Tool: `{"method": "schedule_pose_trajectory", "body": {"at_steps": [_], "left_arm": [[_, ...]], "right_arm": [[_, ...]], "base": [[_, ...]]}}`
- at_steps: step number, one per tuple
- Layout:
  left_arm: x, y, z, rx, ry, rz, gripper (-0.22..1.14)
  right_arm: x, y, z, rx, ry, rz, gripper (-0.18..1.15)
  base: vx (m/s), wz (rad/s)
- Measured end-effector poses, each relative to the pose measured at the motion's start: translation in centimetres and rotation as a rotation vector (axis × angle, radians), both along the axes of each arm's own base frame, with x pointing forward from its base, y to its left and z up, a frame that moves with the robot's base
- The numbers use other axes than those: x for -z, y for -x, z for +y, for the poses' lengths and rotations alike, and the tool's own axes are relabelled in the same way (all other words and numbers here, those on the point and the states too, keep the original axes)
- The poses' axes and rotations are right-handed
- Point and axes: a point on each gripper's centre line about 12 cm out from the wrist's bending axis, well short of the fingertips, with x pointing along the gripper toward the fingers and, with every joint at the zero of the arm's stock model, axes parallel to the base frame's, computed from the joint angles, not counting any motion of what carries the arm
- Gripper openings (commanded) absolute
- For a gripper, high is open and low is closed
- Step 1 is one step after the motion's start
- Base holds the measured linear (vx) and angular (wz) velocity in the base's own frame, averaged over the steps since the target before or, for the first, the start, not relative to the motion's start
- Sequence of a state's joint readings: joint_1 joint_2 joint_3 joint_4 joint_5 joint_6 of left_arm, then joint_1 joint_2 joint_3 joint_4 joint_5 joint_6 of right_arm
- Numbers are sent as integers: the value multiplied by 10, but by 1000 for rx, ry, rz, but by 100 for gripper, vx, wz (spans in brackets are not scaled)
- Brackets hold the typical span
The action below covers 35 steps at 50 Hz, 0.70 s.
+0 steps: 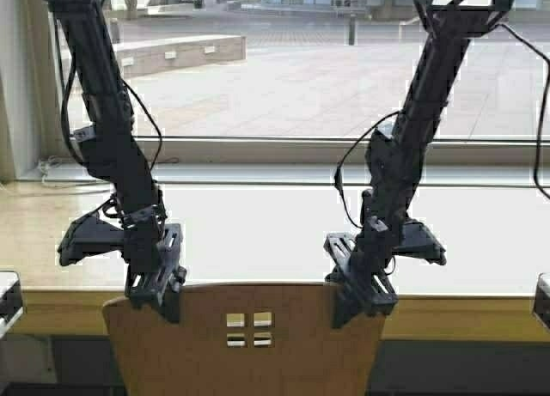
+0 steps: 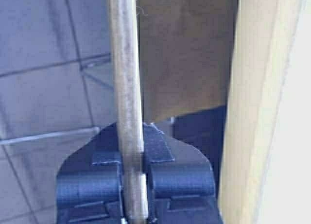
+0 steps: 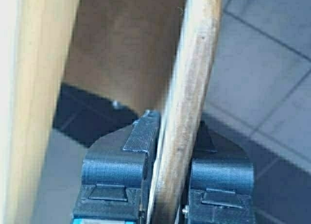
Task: Push the chairs under the table
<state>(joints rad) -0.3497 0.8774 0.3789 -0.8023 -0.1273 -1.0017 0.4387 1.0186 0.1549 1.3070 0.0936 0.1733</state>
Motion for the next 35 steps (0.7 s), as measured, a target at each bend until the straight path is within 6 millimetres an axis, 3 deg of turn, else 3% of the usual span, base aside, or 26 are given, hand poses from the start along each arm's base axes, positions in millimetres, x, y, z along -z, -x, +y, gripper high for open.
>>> {"method": "schedule_pose_trajectory", "body": {"at_steps": [6,15,18,28,35], "left_arm": [[-1,-2,0,12,-2,-3,39],[7,-8,-2,128,-47,-16,91],[5,-11,-2,134,-46,-23,103],[-8,-16,-2,134,-22,-19,102],[-25,-12,-2,143,3,-2,102]], "right_arm": [[0,-1,0,-12,6,-6,20],[-3,-8,5,-99,-6,-17,82],[-3,-8,7,-179,5,-26,96],[-6,1,21,-233,8,-30,97],[-25,-1,15,-211,16,-54,97]], "base": [[5,1],[0,-1],[-1,-4],[0,-1],[-1,1]]}}
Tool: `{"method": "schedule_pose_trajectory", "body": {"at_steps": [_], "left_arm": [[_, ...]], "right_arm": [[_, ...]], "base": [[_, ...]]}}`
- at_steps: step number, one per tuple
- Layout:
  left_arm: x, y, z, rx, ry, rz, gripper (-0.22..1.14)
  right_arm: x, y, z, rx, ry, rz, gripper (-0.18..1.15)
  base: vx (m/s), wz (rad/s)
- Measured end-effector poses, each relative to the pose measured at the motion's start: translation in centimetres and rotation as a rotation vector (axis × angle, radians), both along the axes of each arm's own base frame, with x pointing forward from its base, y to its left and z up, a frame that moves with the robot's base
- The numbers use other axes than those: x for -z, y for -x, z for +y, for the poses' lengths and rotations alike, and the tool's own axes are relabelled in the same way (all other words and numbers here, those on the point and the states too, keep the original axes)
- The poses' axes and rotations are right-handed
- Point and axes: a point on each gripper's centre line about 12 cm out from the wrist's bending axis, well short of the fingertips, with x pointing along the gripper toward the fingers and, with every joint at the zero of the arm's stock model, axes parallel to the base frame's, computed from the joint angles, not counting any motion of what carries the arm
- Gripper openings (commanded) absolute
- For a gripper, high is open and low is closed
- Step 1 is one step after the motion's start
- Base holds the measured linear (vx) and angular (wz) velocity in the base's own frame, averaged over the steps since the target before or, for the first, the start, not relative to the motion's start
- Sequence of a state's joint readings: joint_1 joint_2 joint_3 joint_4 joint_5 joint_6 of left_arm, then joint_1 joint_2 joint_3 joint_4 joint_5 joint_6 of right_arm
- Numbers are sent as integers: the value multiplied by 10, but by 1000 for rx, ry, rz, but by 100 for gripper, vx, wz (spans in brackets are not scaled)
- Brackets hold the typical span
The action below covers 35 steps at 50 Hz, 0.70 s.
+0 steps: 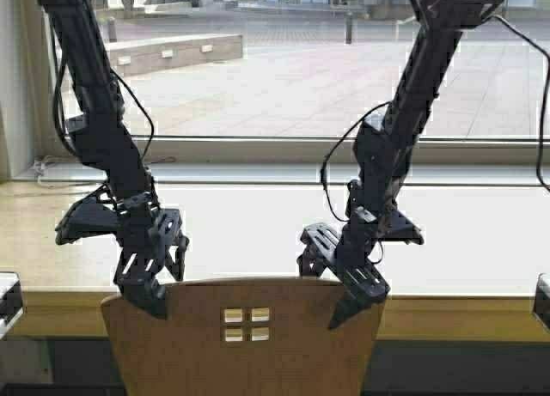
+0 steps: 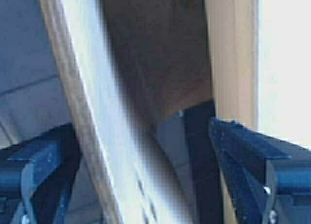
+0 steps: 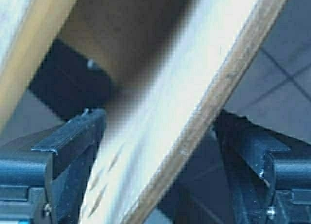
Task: Push the chairs under the table
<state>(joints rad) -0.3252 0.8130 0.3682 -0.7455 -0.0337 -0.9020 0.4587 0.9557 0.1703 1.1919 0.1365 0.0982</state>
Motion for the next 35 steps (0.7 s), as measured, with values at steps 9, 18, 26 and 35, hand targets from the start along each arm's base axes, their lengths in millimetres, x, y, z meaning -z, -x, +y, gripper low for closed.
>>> {"method": "schedule_pose_trajectory", "body": {"at_steps": [9,18,26,35], "left_arm": [[-35,7,0,24,18,-14,102],[-98,14,12,143,-23,-120,102],[-160,30,29,302,-100,-246,102],[-229,57,47,478,-188,-387,102]], "right_arm": [[-44,-2,-9,26,10,-69,97],[-105,2,-21,11,39,-185,97],[-168,11,-47,-68,102,-333,97],[-240,36,-75,-184,170,-513,97]], "base": [[-1,-1],[-2,-1],[-5,6],[-5,15]]}}
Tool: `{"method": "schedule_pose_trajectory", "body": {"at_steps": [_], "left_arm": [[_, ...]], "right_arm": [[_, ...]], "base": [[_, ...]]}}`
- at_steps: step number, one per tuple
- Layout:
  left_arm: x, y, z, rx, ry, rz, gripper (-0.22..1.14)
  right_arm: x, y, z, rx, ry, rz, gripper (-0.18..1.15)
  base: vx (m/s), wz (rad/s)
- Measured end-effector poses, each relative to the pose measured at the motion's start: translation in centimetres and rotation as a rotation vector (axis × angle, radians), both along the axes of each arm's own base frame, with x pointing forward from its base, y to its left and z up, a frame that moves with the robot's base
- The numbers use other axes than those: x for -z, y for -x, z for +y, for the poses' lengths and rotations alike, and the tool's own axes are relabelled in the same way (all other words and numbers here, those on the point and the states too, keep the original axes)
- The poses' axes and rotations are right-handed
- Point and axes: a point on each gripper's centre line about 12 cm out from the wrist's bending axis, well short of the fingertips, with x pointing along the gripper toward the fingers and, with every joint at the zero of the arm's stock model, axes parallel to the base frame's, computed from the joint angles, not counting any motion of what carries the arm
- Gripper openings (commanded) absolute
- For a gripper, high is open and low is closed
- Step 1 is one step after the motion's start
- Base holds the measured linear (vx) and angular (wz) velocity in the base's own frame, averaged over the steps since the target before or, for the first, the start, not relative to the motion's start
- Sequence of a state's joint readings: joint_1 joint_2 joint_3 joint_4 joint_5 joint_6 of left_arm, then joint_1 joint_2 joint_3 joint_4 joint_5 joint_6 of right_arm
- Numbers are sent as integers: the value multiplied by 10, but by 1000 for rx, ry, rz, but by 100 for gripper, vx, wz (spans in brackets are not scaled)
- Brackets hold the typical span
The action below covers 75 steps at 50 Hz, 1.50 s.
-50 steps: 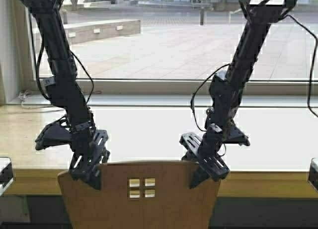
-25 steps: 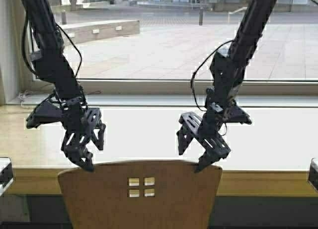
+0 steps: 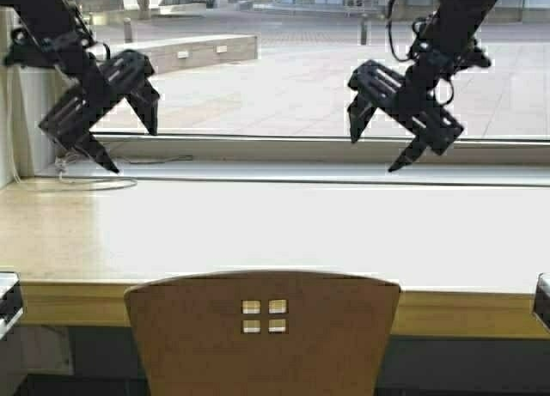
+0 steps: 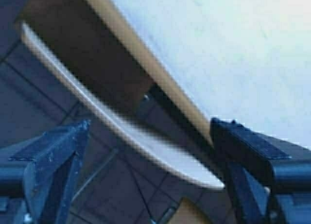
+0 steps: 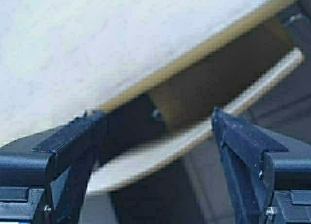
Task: Push the chairs under the table
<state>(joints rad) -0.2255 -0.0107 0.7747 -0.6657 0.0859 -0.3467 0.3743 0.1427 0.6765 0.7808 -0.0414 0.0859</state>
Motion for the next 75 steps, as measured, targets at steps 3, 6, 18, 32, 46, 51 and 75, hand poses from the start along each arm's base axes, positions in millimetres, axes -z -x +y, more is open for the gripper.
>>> {"method": "schedule_pose_trajectory", "body": {"at_steps": [3,6,18,32,46,51,75], "left_arm": [[-17,11,3,58,-27,-34,102],[-28,21,5,109,-49,-56,102],[-63,70,4,385,-180,-136,102],[-92,106,17,520,-366,-266,102],[-88,109,26,527,-473,-310,102],[-87,109,26,522,-476,-317,102],[-92,106,27,497,-481,-357,102]], "right_arm": [[-21,8,-17,-16,28,-56,97],[-40,14,-33,-34,66,-110,97],[-78,43,-52,-163,213,-251,97],[-99,47,-52,-183,229,-318,97],[-96,47,-52,-185,230,-308,97],[-96,47,-52,-184,232,-308,97],[-102,43,-51,-187,227,-310,97]], "base": [[-6,19],[-5,18],[-4,26],[-6,50],[-15,54],[-21,43],[-29,17]]}}
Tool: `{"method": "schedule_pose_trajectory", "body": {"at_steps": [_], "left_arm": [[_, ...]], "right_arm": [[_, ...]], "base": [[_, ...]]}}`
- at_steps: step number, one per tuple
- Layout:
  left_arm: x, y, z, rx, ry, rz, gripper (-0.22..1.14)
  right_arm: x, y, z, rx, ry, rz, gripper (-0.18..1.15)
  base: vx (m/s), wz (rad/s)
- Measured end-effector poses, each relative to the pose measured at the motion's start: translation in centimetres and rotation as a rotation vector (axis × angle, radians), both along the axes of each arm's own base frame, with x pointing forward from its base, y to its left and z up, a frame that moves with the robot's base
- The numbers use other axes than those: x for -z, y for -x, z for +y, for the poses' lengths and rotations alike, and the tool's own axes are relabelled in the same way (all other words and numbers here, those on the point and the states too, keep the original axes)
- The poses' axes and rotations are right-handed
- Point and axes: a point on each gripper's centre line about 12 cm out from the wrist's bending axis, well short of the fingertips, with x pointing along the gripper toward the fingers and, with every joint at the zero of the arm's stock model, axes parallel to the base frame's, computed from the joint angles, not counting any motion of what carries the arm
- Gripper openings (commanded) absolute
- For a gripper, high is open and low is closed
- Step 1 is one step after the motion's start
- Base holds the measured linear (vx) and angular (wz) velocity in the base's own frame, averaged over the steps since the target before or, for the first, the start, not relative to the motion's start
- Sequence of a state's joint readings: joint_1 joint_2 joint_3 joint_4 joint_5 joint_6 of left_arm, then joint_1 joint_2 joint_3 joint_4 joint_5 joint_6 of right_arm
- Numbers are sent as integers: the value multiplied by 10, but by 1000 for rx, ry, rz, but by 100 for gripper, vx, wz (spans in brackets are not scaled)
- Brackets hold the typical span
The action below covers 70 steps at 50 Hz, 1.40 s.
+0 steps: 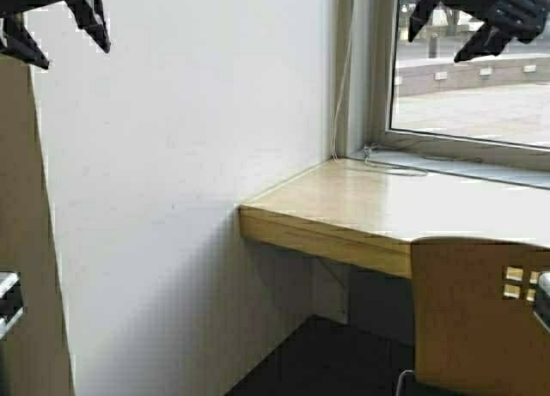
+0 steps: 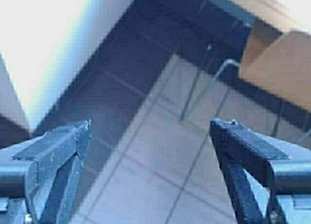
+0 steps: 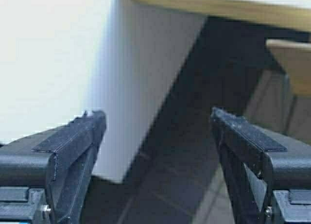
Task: Push the chairs under the table
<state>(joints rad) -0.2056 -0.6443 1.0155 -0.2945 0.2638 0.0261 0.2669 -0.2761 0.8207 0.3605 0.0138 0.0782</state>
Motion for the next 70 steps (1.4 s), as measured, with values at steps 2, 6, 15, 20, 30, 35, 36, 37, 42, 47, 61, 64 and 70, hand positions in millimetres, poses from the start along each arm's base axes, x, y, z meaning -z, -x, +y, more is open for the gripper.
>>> {"method": "schedule_pose_trajectory", "body": {"at_steps": [2,6,15,20,30,35,36,37,42,47,61,64,70], "left_arm": [[-1,0,0,-2,0,-3,102],[-1,0,0,0,0,-3,102],[2,1,0,0,0,-4,102],[0,1,0,-2,1,-10,102],[-1,0,1,-6,-1,-21,102],[-2,-3,6,-28,-2,-38,102],[-2,-3,7,-36,-1,-39,102],[-2,-4,10,-46,-1,-42,102],[-1,-5,18,-82,-1,-45,102],[0,-5,21,-98,4,-42,102],[2,-5,20,-108,24,-28,102],[2,-5,20,-108,25,-26,102],[4,-4,21,-111,25,-20,102]], "right_arm": [[-1,-1,0,0,-1,-2,97],[-2,-6,2,-4,1,-5,97],[6,-20,2,-5,26,15,97],[8,-20,4,-11,28,24,97],[8,-20,3,-12,32,24,97],[7,-22,0,-2,31,21,97],[7,-22,-1,2,31,20,97],[7,-22,-2,6,28,21,97],[7,-24,-9,25,29,21,97],[7,-24,-10,28,29,22,97],[11,-26,-13,40,29,33,97],[10,-29,-17,51,27,34,97],[8,-30,-21,63,24,31,97]], "base": [[-33,0],[-35,-2],[-41,6],[-41,10],[-39,15],[-39,16],[-40,12],[-41,11],[-41,9],[-41,4],[-36,-15],[-37,-20],[-38,-15]]}}
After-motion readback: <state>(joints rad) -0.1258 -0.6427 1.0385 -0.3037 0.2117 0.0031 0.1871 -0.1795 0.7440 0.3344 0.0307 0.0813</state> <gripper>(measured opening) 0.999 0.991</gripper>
